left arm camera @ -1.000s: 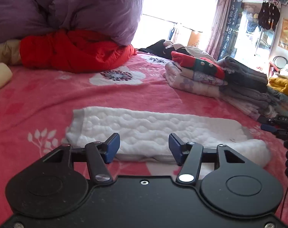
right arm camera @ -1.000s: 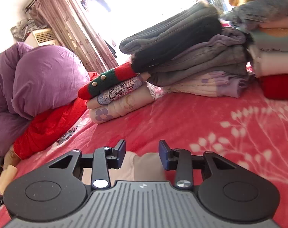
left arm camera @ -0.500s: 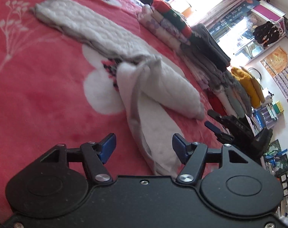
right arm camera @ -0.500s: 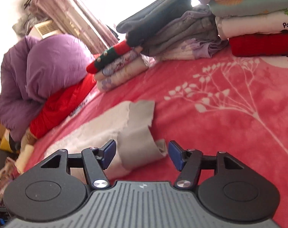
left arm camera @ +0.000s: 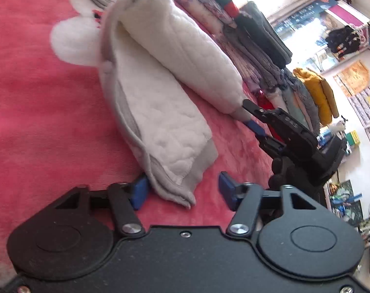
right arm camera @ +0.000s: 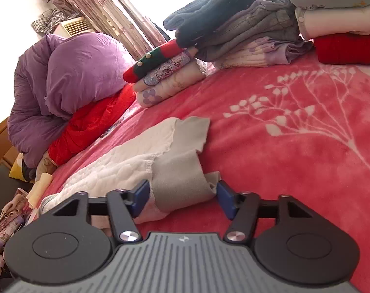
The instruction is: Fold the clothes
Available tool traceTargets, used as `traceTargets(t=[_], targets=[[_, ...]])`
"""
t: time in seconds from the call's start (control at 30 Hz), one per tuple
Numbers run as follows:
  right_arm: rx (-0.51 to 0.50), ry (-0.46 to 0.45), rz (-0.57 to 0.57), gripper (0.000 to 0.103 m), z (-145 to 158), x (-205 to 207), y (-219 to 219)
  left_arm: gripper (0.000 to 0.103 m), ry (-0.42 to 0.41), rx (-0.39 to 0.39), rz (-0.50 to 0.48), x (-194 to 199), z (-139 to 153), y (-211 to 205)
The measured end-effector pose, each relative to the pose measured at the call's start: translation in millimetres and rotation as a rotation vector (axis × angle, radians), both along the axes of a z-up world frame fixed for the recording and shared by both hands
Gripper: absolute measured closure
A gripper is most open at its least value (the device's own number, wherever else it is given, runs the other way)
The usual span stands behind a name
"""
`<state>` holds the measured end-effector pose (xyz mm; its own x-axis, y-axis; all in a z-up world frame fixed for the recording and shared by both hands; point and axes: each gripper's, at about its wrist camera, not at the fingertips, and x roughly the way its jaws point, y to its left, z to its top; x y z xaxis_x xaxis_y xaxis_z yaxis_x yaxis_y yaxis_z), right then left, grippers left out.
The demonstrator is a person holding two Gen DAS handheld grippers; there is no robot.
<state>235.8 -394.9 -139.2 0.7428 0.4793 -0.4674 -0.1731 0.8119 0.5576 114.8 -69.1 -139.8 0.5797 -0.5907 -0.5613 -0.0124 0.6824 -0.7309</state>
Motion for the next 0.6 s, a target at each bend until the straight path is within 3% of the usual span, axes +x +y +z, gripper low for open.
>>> traceTargets(t=[0.07,0.1,0.2,0.4,0.6], targets=[[0.010,-0.005,-0.014,0.072,0.3,0.7,-3.2,0.081,0.005,-0.003,-0.003,-0.1,-2.3,3.9],[0.034,-0.006,-0.012,0.079,-0.2,1.5,-6.1,0.091,0.003,0.001,-0.004,-0.4,-2.5,7.7],[0.053,-0.007,0.000,0.090,-0.9,2.5,-8.2,0.098,-0.027,0.018,0.001,-2.2,4.8,22.5],[0.058,-0.058,-0.018,0.094,7.1,-3.3,-8.2,0.099,-0.222,0.128,-0.019,-9.8,65.5,64.3],[0.190,-0.163,-0.063,0.094,27.1,-16.2,-27.3,0.099,-0.407,0.254,-0.009,-26.2,143.2,134.2]])
